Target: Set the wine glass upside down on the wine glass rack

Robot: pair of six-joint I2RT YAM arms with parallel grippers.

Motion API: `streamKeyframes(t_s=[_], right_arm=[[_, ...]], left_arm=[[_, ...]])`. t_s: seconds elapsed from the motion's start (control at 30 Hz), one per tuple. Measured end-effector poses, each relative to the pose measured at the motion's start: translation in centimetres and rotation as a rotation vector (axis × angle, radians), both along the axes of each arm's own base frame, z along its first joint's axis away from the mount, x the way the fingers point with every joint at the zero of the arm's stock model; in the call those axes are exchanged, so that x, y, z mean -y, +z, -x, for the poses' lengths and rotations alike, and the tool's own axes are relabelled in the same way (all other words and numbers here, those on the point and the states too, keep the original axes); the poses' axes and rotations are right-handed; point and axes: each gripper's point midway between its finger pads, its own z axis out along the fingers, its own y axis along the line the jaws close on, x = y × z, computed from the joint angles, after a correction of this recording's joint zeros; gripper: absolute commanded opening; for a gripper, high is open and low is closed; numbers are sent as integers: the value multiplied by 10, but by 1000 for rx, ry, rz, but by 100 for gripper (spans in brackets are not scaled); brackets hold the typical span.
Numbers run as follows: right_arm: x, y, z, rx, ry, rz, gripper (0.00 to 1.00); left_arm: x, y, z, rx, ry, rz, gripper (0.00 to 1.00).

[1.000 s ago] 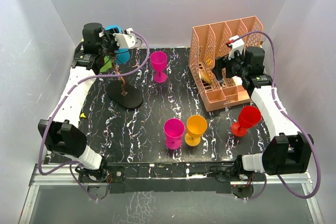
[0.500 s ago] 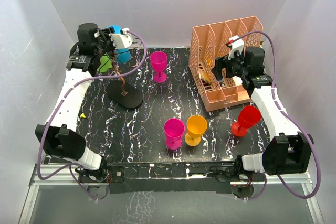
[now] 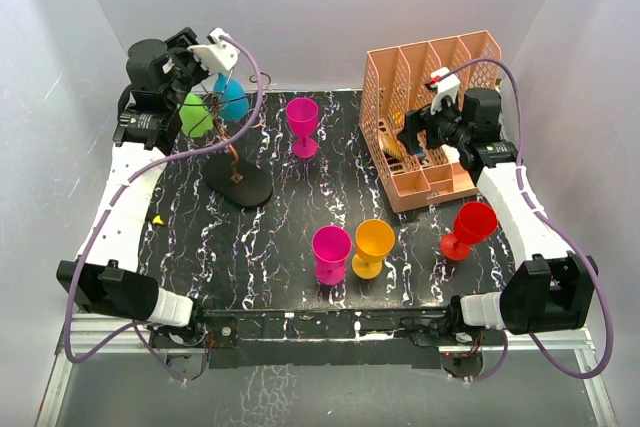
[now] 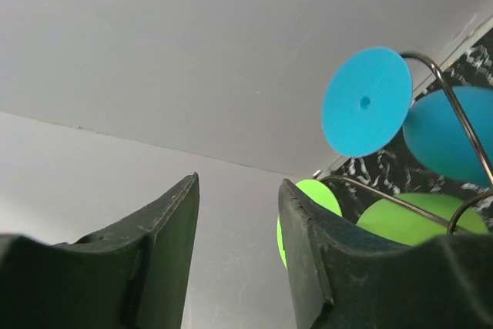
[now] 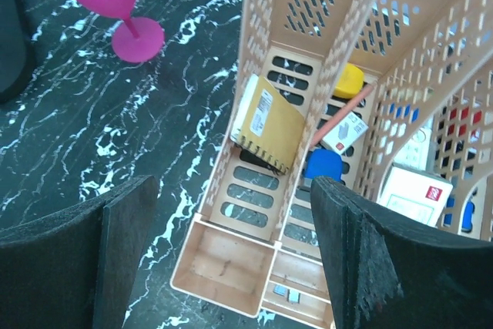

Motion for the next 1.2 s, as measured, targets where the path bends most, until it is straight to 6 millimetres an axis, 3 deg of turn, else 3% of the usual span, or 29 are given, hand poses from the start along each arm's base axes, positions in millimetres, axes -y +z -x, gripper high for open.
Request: streamKeyframes(t_s=[0.13,0.3,0.5,0.6,0.77,1.2], right_arm=[[-19,16,1,24,45,-2,85],[-60,46,-10,85,125,2,85],[-113,51,-29,93,197,22,81],[-139,45,-44,79,204,32,78],[-170,31,-72,51,184,38,72],[-207,-29,-125,-64,68,82,58]], left_arm=[[0,15,5,27,29,155,57],[1,44,26,70,42,373,73],[2,63,61,75,50,591,90],[4,63,75,56,52,667,97],[6,62,94,25,41,733,97],[11,42,105,-49,39,744,97]])
